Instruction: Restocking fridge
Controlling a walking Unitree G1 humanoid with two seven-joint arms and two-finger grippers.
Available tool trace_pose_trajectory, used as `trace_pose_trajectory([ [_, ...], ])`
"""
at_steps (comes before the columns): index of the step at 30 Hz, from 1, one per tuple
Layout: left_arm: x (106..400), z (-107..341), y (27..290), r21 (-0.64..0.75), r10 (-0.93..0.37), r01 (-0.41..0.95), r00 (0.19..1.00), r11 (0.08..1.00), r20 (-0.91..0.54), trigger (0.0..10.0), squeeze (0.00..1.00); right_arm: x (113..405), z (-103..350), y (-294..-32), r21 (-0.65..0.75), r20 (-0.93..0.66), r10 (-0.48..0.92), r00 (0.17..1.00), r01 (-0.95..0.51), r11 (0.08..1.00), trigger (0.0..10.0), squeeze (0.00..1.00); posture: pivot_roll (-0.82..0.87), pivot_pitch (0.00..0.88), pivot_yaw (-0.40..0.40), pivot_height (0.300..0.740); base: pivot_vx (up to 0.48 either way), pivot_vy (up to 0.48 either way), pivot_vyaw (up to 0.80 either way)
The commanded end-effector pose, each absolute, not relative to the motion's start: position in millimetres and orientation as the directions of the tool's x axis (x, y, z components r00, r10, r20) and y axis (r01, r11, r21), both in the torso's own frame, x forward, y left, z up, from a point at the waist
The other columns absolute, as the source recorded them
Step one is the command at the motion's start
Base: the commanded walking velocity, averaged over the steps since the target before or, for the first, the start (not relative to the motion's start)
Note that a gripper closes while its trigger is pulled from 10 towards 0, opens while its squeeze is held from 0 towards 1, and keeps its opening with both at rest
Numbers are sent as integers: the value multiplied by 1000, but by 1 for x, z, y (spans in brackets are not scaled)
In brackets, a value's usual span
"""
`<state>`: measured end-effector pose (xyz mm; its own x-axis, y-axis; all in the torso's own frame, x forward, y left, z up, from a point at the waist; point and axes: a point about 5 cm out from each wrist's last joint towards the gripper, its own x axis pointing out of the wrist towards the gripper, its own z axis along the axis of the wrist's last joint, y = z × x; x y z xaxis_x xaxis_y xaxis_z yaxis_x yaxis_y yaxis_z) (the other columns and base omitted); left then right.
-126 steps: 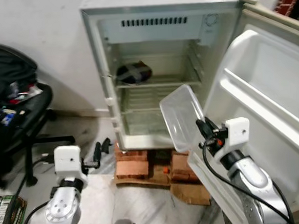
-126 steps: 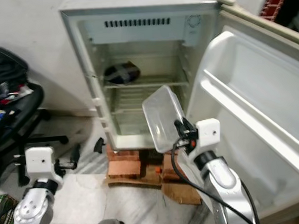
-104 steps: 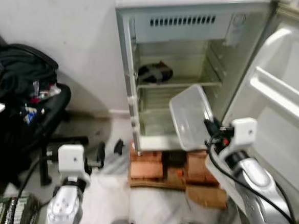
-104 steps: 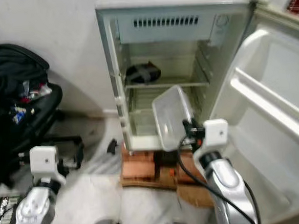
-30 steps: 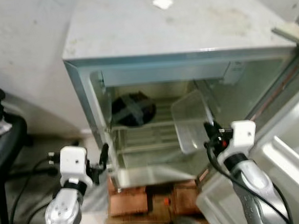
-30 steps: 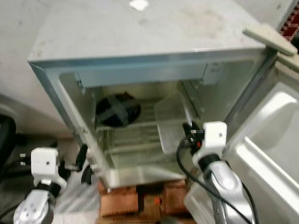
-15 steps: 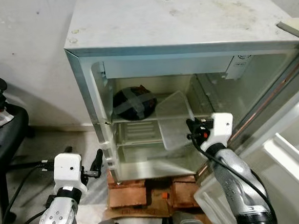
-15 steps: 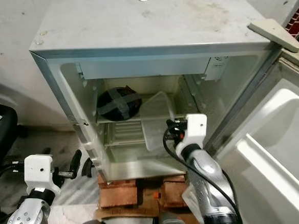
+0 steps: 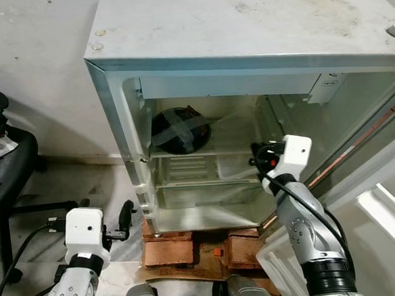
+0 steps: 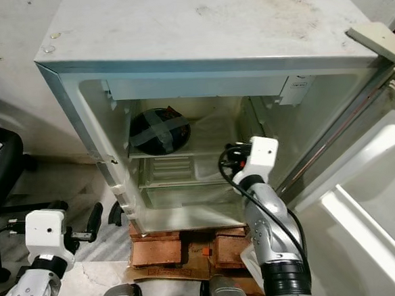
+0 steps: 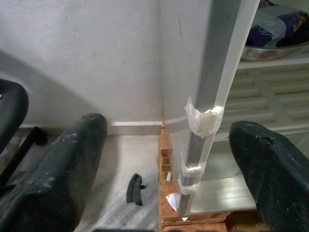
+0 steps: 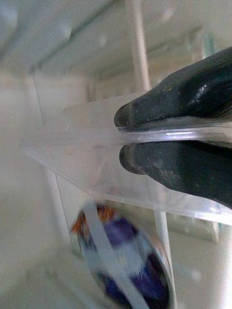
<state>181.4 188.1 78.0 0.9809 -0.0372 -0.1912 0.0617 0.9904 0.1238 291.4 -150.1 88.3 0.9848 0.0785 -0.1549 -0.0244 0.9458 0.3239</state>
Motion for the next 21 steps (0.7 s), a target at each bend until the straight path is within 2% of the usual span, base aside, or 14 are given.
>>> trace_pose_trajectory([
  [1,181,79,187,130,-37,63,980,990,-195,10000,0,289,84,-160,333,-169,11,986,47,942,10000,0,131,169,-82,740,0,0,0],
  [3,181,80,187,131,-37,63,980,989,-195,10000,0,292,83,-163,355,-177,-34,984,96,930,10000,0,136,172,-82,740,0,0,0],
  [8,181,81,188,133,-35,62,980,989,-195,10000,0,300,82,-157,384,-187,-36,982,107,917,10000,0,140,174,-82,740,0,0,0],
  [16,184,83,187,139,-31,59,980,988,-195,10000,0,342,94,-113,575,-197,37,980,85,814,10000,0,174,185,-80,740,0,0,0],
  [21,185,83,187,141,-28,57,980,988,-195,10000,0,359,105,-95,636,-183,61,981,70,768,10000,0,189,182,-89,740,0,0,0],
])
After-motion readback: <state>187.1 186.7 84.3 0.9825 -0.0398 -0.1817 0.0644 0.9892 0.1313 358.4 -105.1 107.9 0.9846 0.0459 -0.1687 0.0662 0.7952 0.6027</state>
